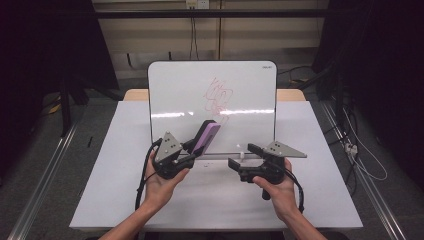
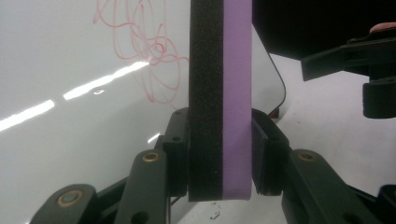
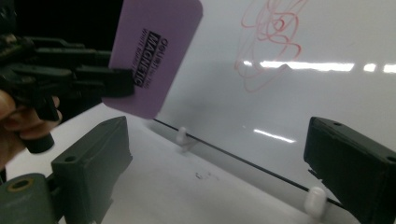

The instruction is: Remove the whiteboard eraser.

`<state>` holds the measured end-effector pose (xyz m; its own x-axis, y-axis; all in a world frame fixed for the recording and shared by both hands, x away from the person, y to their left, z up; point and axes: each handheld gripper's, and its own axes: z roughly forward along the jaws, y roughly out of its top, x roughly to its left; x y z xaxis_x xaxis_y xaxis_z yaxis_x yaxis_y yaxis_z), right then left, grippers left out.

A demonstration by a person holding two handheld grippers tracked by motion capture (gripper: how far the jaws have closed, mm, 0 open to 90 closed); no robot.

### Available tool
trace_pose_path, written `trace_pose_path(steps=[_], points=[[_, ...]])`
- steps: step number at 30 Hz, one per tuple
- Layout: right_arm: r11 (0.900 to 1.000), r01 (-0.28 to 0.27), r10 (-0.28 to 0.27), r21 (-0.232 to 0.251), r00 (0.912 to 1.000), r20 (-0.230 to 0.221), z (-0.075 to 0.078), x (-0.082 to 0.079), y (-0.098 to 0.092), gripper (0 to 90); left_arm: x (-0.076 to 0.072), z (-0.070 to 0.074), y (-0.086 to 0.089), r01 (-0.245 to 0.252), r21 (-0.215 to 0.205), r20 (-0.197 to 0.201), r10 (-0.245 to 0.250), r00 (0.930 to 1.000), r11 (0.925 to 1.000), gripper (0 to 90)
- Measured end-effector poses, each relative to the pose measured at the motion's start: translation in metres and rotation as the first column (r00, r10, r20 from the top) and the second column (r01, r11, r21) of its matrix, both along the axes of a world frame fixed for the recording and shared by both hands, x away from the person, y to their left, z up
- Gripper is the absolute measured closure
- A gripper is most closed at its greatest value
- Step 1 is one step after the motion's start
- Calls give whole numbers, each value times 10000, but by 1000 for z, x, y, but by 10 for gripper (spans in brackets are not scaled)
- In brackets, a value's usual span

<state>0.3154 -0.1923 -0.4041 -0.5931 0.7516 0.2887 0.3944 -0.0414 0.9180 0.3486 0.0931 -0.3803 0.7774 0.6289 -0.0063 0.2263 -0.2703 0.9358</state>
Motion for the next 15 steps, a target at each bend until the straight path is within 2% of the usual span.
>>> trace_pose_path(steps=[2,4,7,9,10,12,15], points=[[9998,-114,113,170,9999,40,1,2,2,73,0,0,-4,12,1,36,-12,10000,10000,640],[10000,8,-10,65,9996,300,3,3,3,72,0,0,-7,61,7,10,-61,10000,10000,640],[9994,115,-132,317,9984,552,5,4,2,79,1,1,-12,129,28,21,-129,9999,9999,640],[9986,216,-257,475,9959,864,9,5,2,81,2,3,-15,118,-83,82,-117,9999,9999,640],[9978,254,-309,608,9954,912,10,6,3,81,2,3,-15,118,-83,82,-117,9999,9999,640],[9957,223,-312,901,9946,992,13,8,4,81,3,5,-17,80,-431,27,-79,10000,9990,640],[9949,157,-258,997,9946,1010,15,12,7,82,3,6,-19,33,-527,60,-30,10000,9986,640]])
